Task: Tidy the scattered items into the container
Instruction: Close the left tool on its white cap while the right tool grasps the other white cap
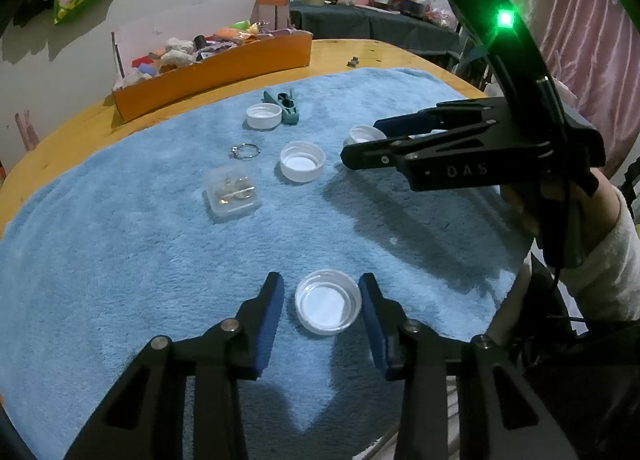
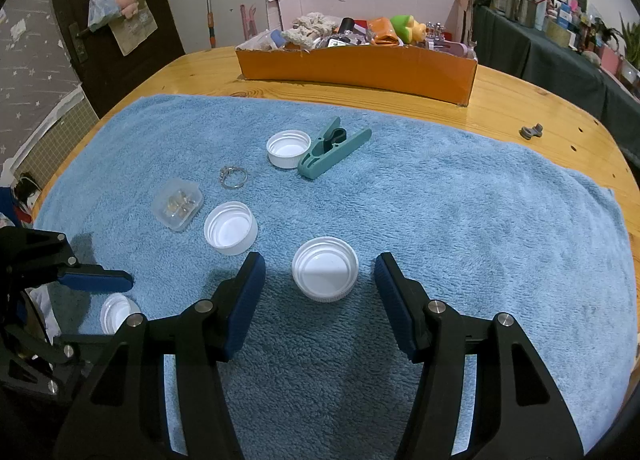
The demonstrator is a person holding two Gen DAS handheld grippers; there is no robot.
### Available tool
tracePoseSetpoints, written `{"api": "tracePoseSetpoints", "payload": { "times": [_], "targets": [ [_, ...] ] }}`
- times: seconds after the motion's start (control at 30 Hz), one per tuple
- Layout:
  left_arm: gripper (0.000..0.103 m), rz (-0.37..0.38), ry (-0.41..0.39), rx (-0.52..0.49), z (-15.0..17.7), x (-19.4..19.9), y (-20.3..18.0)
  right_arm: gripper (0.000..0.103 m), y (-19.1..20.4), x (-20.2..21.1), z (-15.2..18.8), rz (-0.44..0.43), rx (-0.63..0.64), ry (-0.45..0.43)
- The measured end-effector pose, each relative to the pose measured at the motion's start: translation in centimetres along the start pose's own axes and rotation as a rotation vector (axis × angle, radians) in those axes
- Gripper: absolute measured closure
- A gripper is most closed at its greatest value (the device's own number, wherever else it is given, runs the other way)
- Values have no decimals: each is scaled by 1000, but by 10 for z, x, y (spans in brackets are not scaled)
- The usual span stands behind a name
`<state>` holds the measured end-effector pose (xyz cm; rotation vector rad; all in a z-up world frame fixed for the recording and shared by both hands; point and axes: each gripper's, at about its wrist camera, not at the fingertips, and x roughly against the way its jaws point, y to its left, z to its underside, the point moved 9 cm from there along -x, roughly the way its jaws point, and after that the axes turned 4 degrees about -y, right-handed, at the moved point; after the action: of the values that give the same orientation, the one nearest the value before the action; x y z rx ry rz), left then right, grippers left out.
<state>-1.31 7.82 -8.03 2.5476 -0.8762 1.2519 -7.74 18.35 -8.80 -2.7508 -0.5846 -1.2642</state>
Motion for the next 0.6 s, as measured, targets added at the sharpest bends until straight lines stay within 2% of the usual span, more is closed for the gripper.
{"api": "tracePoseSetpoints", "payload": {
  "times": [0.13, 0.6],
  "targets": [
    [68, -3, -2, 8, 0, 1, 2, 47, 0, -1, -1, 1, 3, 0],
    [68, -3, -8, 21, -2, 1, 4, 54, -3, -1, -1, 14, 6, -4]
  ]
}}
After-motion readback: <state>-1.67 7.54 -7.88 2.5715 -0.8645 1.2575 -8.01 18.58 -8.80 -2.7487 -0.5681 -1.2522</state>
